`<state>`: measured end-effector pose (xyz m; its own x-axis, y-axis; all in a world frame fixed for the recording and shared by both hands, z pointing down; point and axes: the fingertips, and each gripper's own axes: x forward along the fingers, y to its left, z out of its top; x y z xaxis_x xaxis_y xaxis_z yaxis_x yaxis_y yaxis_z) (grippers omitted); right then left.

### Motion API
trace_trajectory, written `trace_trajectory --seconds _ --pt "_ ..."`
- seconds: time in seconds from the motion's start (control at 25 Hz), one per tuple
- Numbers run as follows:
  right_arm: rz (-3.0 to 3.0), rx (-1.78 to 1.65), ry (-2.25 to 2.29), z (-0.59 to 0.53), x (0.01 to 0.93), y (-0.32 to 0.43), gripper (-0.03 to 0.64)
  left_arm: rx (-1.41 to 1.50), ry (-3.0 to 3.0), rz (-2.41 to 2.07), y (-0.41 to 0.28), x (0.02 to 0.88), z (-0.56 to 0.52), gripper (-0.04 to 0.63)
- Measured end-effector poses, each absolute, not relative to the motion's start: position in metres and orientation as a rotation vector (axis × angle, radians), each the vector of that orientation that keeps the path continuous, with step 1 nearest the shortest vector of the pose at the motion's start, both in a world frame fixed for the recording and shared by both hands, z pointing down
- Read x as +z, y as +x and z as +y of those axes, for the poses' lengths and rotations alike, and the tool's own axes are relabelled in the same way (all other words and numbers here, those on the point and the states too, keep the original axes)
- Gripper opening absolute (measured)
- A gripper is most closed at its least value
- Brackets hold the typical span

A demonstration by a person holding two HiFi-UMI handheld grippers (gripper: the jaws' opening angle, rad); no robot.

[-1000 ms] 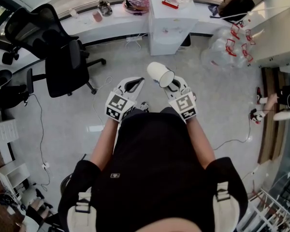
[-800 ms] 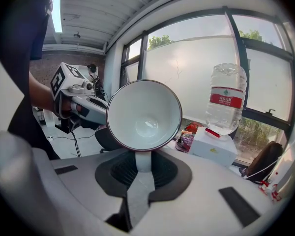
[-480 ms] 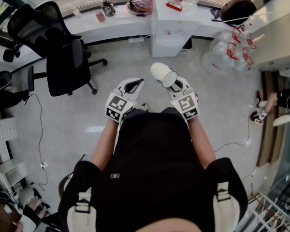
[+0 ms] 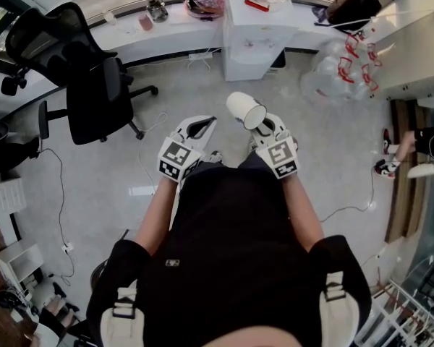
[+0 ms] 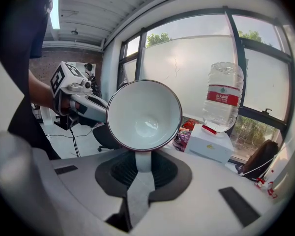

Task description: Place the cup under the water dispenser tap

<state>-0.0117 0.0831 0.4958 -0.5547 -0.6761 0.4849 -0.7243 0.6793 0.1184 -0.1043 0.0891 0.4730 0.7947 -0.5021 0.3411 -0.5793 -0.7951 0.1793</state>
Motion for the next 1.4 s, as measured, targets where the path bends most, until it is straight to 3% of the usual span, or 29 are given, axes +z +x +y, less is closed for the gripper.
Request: trace_trajectory --seconds 0.64,1.4 --pt "-2.453 0.064 0.894 0.025 0.494 -0.02 0.04 0.372 2.624 -1.002 -0.111 0.475 0.041 -0.005" --pt "-2.416 0.084 0.878 -0.029 0.502 0.033 0.04 0.342 2.609 -1.011 -0.066 0.475 -0.011 -0.005"
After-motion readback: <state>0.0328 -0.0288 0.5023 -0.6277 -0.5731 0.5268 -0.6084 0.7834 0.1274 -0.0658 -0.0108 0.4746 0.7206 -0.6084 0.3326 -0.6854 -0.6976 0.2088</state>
